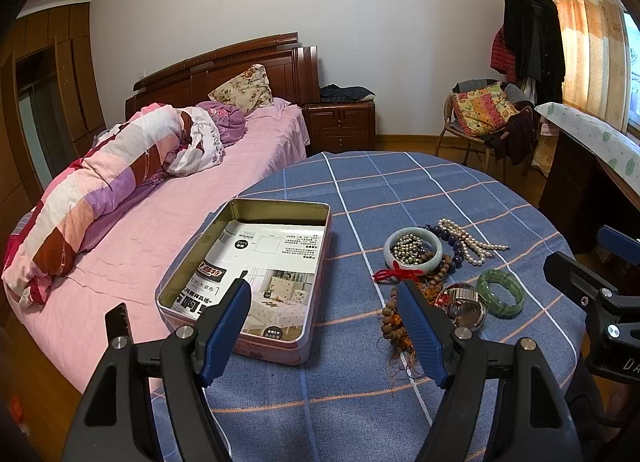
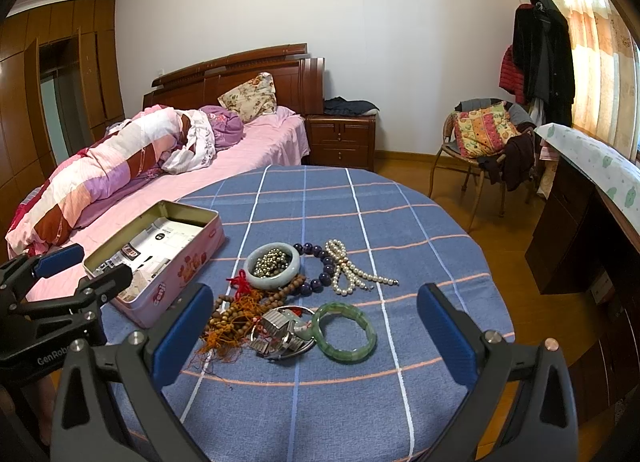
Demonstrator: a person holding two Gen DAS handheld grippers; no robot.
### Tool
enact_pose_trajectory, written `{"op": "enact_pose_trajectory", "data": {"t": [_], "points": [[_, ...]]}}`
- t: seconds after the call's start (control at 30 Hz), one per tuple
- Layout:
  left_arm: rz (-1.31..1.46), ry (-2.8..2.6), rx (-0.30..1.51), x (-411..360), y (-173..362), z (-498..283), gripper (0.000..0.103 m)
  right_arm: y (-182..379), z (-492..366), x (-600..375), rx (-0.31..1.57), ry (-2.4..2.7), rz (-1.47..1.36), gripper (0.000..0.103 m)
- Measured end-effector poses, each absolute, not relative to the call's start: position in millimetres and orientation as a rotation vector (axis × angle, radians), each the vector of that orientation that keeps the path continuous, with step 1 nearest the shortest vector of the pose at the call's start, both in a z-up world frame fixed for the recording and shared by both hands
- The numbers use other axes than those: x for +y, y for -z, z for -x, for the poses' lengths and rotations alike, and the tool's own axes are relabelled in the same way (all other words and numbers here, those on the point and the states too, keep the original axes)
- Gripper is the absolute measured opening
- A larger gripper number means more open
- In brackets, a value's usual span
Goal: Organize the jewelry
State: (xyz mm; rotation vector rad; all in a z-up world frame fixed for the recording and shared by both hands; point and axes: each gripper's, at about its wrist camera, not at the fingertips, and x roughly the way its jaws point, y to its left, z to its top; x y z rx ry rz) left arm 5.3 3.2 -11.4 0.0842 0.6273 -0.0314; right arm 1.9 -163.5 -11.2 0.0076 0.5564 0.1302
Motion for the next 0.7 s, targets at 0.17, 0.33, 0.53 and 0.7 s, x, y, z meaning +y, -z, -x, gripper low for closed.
{"op": "enact_pose_trajectory", "data": {"t": [0.17, 0.33, 0.53, 0.7], "points": [[-0.084, 0.031, 0.629, 3.6, 11.7, -5.5, 0.075, 11.2, -1.9, -163.4, 0.557, -0.130, -0.009, 0.103], [-0.085, 0.031, 0.629, 3.2, 11.8, -5.5, 0.075, 11.2, -2.2, -163.4, 0.557, -0.130, -0.007, 0.103], [-0.085, 0.031, 0.630, 3.7, 12.3, -5.4, 0.075, 11.9, -2.1, -163.0, 0.559, -0.130, -0.006, 0.103], [-0.090, 0.029, 0.637, 3.8, 14.0, -5.7, 0.075, 15.8, -0.9, -161.7, 0.564, -0.130, -0.006, 0.103]]}}
